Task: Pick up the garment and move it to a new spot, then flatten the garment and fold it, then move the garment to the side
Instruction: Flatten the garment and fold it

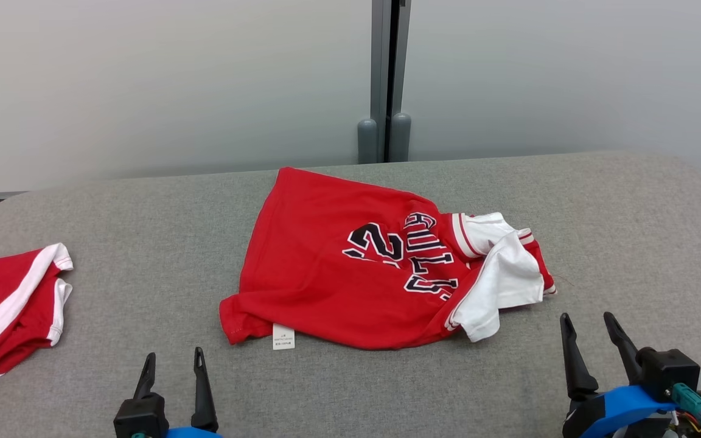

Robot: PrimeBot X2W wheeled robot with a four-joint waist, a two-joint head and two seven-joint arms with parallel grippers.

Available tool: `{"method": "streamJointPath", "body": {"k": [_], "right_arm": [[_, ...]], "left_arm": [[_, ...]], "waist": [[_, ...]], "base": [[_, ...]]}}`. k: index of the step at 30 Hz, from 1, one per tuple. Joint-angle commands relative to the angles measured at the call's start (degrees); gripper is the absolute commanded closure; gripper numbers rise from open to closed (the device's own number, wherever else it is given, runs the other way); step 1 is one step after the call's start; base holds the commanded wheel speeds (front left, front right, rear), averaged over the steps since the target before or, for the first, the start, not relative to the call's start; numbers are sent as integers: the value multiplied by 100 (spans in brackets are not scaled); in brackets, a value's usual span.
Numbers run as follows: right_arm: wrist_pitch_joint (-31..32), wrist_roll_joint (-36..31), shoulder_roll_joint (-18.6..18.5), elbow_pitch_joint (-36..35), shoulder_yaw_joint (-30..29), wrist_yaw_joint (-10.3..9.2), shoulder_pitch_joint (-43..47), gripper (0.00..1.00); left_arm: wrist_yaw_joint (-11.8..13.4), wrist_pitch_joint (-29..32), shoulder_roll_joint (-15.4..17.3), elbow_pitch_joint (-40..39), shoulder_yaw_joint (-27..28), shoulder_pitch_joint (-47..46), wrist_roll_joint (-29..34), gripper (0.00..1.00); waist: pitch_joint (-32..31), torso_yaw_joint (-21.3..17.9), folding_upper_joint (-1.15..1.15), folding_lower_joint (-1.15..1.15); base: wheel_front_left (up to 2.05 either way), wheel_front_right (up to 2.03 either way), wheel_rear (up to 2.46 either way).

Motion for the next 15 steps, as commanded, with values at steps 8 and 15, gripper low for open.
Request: {"method": "streamJointPath", "body": {"k": [8, 15], "right_arm": [[-24, 83, -14, 35, 33, 1, 20, 0], [-24, 155, -14, 26, 130, 1, -88, 0]], "left_arm": [[-38, -15, 3, 67, -42, 56, 103, 0], [-267, -15, 2, 114, -141, -84, -132, 0]], "waist": [[-104, 4, 0, 1], [22, -18, 0, 1]], "base": [[0, 0, 0], [0, 0, 0]]}}
